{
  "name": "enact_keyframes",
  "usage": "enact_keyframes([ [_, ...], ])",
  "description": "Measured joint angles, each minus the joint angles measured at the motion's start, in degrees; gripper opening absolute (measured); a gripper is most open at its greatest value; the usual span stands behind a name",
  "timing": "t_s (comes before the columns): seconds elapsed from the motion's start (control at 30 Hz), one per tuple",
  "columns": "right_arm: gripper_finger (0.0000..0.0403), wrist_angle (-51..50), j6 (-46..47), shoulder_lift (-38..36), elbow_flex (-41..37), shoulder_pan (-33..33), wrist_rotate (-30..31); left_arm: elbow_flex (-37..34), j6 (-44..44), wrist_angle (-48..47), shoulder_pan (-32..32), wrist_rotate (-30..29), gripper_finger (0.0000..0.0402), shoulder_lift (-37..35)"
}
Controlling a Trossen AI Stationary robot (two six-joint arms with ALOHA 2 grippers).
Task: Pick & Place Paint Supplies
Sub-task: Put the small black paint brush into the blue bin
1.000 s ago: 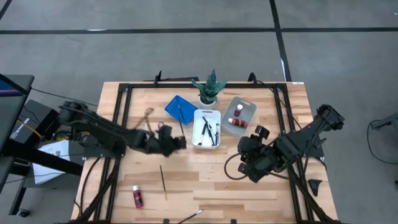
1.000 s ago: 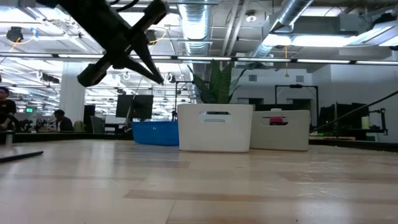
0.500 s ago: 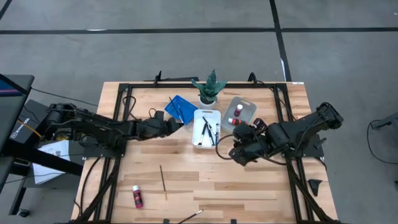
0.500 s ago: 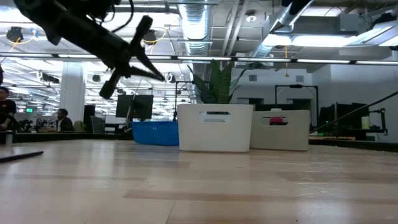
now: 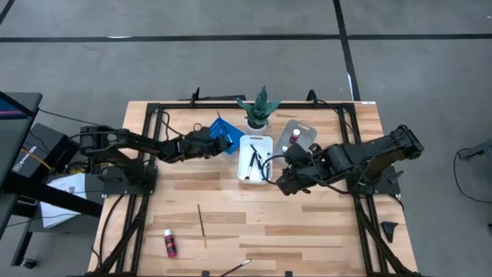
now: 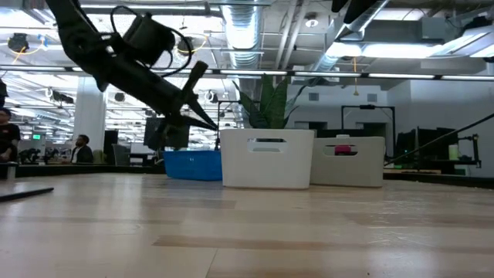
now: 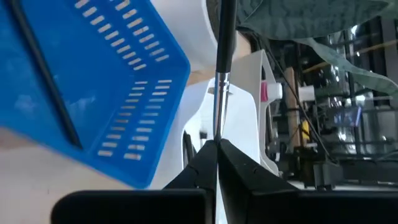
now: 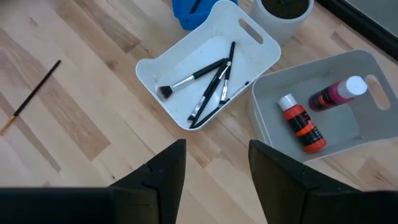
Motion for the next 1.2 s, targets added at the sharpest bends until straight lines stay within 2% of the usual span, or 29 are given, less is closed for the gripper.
enact_keyframes([
  [0.1, 0.0170, 0.01, 0.24, 0.00, 0.00, 0.01, -0.22, 0.01, 0.58, 1.50, 2.04, 4.00, 0.0000, 1.24],
  [0.2, 0.0170, -0.01, 1.32, 0.00, 0.01, 0.01, -0.39, -0.18, 0.45, 1.30, 2.73, 5.12, 0.0000, 1.57],
  [0.47, 0.0170, 0.00, 1.73, 0.00, 0.02, 0.01, -1.50, -5.32, -5.13, 2.22, 0.83, 4.59, 0.0000, -1.14],
  [0.6, 0.0170, 0.19, 1.73, 0.00, 0.02, -0.39, -1.52, -7.95, -5.69, 7.08, 0.44, 2.55, 0.0000, -1.35],
  [1.0, 0.0170, 0.40, 1.22, 0.00, 0.02, -1.49, -1.48, -8.09, -6.87, 7.17, 1.64, 4.95, 0.0000, -1.36],
  [1.2, 0.0170, 0.41, 1.06, 0.00, 0.02, -1.72, -1.17, -8.05, -7.70, 5.56, 1.64, 3.99, 0.0000, -1.36],
])
